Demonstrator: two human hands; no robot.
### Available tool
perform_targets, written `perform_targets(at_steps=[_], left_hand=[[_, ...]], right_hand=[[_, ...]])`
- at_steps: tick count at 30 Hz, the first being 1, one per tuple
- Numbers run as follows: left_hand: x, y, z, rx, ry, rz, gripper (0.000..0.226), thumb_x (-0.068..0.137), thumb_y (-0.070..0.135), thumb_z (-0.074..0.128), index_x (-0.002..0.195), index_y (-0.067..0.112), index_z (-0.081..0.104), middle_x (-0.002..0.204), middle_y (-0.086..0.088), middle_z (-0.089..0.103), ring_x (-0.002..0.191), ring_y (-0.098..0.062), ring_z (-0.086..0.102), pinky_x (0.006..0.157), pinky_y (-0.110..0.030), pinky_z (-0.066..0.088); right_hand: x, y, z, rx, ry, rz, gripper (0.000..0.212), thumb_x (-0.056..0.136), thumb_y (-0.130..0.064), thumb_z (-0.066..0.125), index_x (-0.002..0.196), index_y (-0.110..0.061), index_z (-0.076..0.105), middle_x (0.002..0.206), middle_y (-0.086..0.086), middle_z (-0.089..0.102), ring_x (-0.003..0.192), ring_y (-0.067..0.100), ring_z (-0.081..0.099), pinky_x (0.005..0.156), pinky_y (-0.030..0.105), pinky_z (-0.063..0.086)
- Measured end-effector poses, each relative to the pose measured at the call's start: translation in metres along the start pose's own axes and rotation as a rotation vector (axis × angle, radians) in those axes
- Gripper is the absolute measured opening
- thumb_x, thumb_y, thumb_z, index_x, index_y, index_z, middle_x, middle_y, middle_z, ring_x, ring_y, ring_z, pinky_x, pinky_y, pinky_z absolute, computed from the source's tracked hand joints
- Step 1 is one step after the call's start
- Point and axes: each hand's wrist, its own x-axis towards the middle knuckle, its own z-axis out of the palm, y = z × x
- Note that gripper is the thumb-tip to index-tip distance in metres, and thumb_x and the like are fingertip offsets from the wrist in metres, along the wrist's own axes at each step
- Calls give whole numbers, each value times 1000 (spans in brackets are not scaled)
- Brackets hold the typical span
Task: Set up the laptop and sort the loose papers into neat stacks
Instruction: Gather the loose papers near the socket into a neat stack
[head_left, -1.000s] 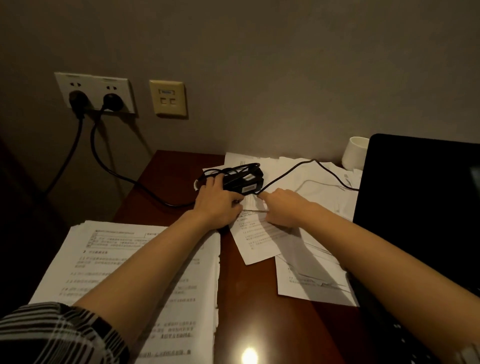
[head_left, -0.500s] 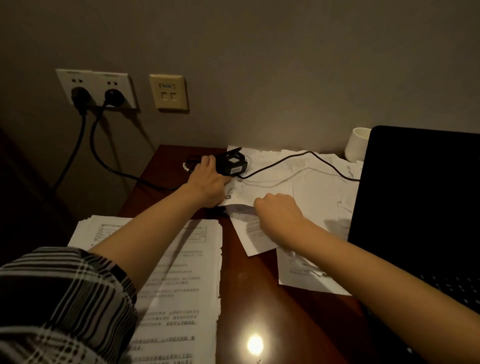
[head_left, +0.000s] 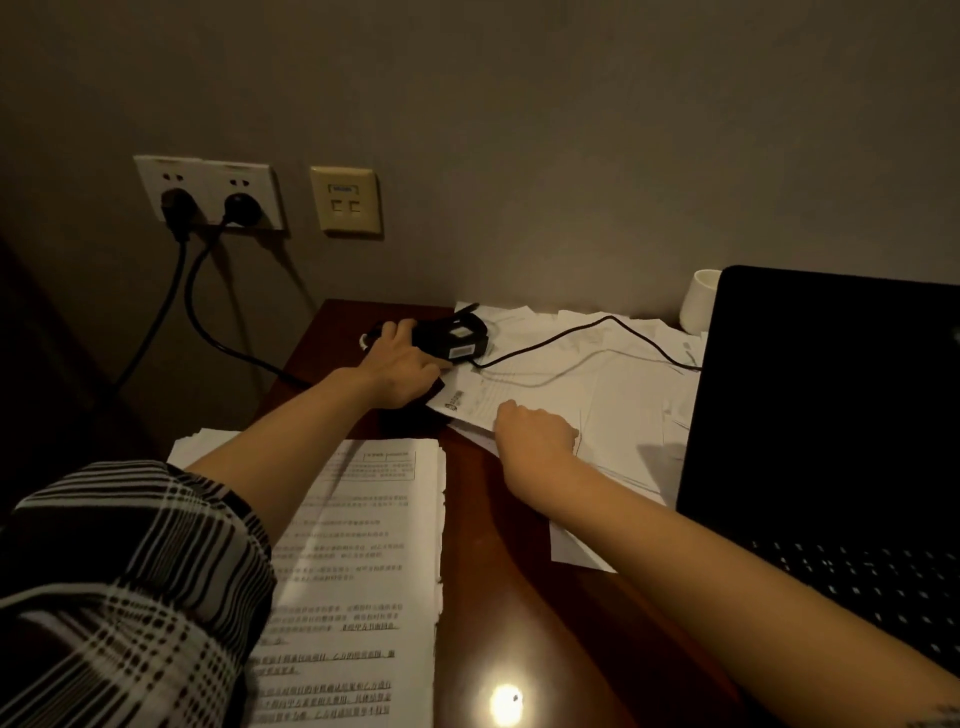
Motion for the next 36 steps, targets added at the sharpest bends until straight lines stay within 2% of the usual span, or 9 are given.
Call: perform_targets(at_steps=[6, 10, 14, 17, 22, 26, 31, 33, 36], left_hand=[[4, -6, -1, -47, -22, -1, 40, 102, 38, 29, 137, 37, 49, 152, -14, 14, 135, -33, 15, 114, -41, 12], [0, -2, -11, -188, 23, -16, 51, 101, 44, 28, 128, 14, 61, 152, -8, 17, 133, -30, 20, 114, -41, 16], [1, -2, -5, -474, 61, -139, 62, 97, 57, 28, 136, 16, 52, 154, -6, 15, 140, -30, 14, 116, -45, 13], [-2, 1, -14, -838, 223, -226, 62, 94, 62, 31, 136, 22, 52, 156, -4, 13, 142, -26, 12, 114, -43, 13], [-10, -14, -39, -1299, 488, -286, 87, 76, 80, 39, 141, 22, 42, 148, -3, 38, 136, -22, 35, 114, -45, 26], [-39, -1, -61, -1382, 644, -194, 46, 100, 36, 41, 139, 11, 41, 136, -6, 46, 125, -19, 43, 107, -33, 34], [-101, 23, -81, -1597, 485, 70, 80, 78, 71, 50, 143, 27, 36, 147, -1, 39, 134, -21, 38, 105, -46, 36], [-127, 26, -75, -1611, 308, 257, 98, 64, 80, 58, 145, 35, 29, 148, 1, 40, 134, -19, 41, 102, -48, 41], [-158, 23, -45, -1480, 236, 251, 118, 70, 73, 62, 152, 16, -1, 149, -6, 37, 137, -30, 37, 110, -44, 35]], right_hand=[[-14, 16, -28, -290, 213, -191, 26, 89, 3, 51, 110, -8, 62, 113, 7, 62, 104, 27, 61, 68, 30, 37], [-23, 25, -57, -285, 300, -161, 26, 90, -1, 52, 112, -9, 60, 113, 8, 61, 104, 27, 61, 69, 30, 37], [-35, 35, -78, -207, 334, -95, 26, 85, -3, 59, 110, -11, 58, 110, 7, 61, 103, 25, 59, 68, 29, 37], [-42, 40, -87, -108, 362, -49, 23, 84, -2, 55, 103, -12, 61, 106, 7, 62, 100, 27, 60, 66, 28, 35], [-53, 45, -105, 82, 509, -18, 7, 88, -10, 51, 84, -10, 57, 94, 13, 64, 92, 34, 62, 58, 27, 29], [-73, 40, -136, 199, 776, -46, 14, 84, -7, 50, 87, -9, 64, 85, 15, 65, 81, 37, 60, 58, 28, 28], [-95, 20, -141, 188, 1182, -140, 17, 66, 8, 66, 67, -8, 62, 50, 7, 55, 37, 28, 45, 45, 15, 13], [-103, 6, -117, 142, 1153, -252, 21, 57, 3, 74, 62, -12, 60, 47, 4, 54, 34, 26, 49, 42, 17, 21], [-121, -16, -75, 54, 899, -457, 14, 64, -9, 75, 75, -12, 66, 68, 5, 64, 57, 25, 61, 46, 24, 35]])
